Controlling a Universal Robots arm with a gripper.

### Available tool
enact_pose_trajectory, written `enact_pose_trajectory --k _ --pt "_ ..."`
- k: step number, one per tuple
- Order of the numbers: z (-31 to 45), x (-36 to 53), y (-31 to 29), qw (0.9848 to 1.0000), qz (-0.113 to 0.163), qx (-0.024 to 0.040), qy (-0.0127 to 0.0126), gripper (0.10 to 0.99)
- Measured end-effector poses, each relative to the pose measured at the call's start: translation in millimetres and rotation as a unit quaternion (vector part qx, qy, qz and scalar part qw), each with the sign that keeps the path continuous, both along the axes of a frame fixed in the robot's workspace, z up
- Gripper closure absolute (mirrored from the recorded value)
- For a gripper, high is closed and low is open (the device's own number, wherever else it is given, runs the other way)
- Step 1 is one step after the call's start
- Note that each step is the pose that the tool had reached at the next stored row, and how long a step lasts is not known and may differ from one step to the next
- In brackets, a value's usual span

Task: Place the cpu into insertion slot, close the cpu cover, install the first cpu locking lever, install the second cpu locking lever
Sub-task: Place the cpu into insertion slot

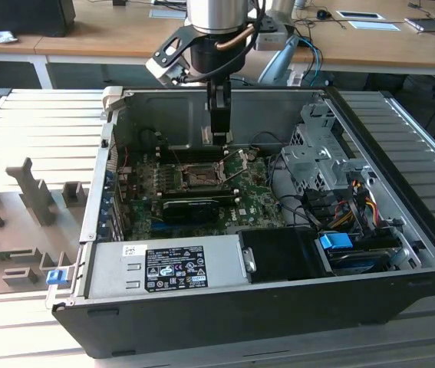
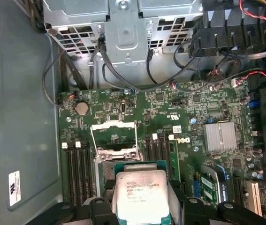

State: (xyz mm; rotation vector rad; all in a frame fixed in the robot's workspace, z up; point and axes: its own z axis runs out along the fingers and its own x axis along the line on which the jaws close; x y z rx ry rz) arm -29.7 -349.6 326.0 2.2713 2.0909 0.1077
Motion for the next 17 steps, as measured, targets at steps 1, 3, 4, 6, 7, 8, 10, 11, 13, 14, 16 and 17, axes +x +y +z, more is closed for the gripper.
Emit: enact_pose_trajectory --k 1,3,4,6,7,8,10,11,13,14,16,17 --pt "-0.5 0.0 0.0 1.0000 0.000 0.0000 0.0000 0.561" --pt "-1.8 0.0 0.0 1.0000 0.000 0.0000 0.0000 0.561" --pt "-2.8 0.0 0.0 1.0000 0.000 0.0000 0.0000 0.561" --pt "-4.1 0.0 0.0 1.0000 0.000 0.0000 0.0000 0.561" --pt "-5.7 0.0 0.0 1.0000 0.000 0.0000 0.0000 0.561" --pt "-6.9 0.0 0.0 1.0000 0.000 -0.0001 0.0000 0.561" --pt "-9.8 0.0 0.0 1.0000 0.000 0.0000 0.0000 0.561" --pt "-11.4 0.0 0.0 1.0000 0.000 0.0000 0.0000 0.561" --pt "-15.7 0.0 0.0 1.0000 0.000 -0.0001 0.0000 0.561" --pt "-17.5 0.0 0.0 1.0000 0.000 -0.0001 0.0000 0.561" --pt "-19.4 0.0 0.0 1.0000 0.000 -0.0001 0.0000 0.561" --pt "-20.3 0.0 0.0 1.0000 0.000 -0.0001 0.0000 0.561"
